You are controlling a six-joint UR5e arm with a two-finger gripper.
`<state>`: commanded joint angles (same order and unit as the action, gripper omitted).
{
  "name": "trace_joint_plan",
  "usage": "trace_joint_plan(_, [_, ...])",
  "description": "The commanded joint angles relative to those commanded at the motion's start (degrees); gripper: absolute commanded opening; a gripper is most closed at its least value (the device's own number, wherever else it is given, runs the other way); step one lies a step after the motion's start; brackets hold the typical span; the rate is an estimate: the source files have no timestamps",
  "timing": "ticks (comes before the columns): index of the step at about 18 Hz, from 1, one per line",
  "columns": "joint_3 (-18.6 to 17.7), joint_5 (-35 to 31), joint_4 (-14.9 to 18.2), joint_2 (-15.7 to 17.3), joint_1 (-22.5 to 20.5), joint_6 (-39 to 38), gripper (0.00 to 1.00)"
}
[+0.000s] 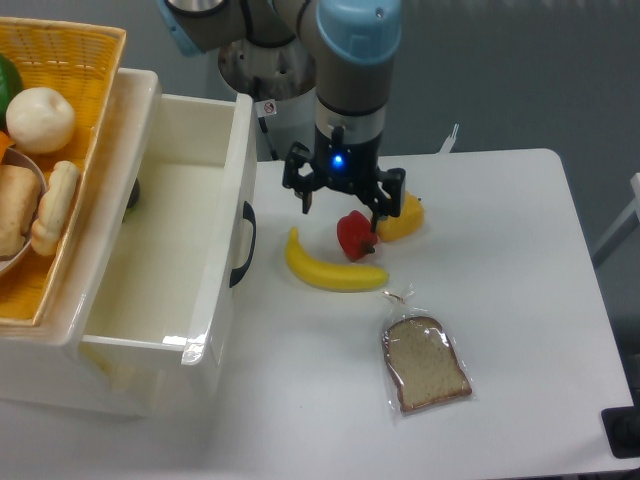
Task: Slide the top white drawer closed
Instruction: 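Move the gripper from above the banana toward the open white drawer's front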
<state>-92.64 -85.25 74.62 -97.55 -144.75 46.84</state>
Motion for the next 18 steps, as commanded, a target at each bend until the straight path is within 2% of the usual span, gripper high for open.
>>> trace_joint_plan(5, [0.3, -0.4, -2.0, -2.5, -0.2, -0.2, 1.0])
trace_joint_plan(7, [0.3, -1.3, -1.7, -3.6, -0.4, -1.6, 1.0])
trace_joint_plan(10, [0.5, -1.4, -2.2, -6.2, -0.4, -13.7, 1.0])
trace_joint_plan(11, [0.5, -1.4, -2.5, -6.9, -0.3, -14.9, 1.0])
trace_joint_plan(18, [-0.4, -1.9, -2.5, -8.7, 1.2, -15.3, 1.0])
